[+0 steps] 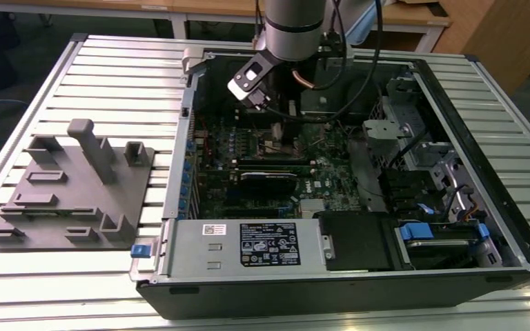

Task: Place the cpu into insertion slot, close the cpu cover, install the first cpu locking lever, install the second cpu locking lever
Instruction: 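Place the cpu into insertion slot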

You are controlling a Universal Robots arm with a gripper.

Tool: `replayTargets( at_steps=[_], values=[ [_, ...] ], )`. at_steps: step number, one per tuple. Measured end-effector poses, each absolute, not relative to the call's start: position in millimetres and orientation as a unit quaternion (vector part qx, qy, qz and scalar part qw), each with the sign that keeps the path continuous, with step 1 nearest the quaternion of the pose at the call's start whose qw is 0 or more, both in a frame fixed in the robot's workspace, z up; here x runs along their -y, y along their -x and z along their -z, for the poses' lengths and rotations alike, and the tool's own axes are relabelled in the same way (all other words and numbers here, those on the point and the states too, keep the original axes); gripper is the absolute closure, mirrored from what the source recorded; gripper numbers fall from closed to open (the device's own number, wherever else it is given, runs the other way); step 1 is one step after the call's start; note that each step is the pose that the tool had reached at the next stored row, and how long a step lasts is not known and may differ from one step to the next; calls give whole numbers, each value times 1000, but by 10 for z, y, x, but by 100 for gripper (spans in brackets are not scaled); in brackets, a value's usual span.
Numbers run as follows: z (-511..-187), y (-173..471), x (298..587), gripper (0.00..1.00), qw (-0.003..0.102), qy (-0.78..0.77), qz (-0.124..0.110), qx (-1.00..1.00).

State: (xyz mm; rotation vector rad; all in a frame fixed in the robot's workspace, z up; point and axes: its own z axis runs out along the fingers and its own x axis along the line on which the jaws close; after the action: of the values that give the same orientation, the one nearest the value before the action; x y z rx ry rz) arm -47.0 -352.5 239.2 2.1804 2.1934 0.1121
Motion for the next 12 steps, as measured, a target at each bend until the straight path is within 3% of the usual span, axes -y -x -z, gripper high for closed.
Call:
replayTargets(
  at_steps=[12],
  values=[
    [-2326, 527, 3518, 46, 18, -705, -41, -708]
  ],
)
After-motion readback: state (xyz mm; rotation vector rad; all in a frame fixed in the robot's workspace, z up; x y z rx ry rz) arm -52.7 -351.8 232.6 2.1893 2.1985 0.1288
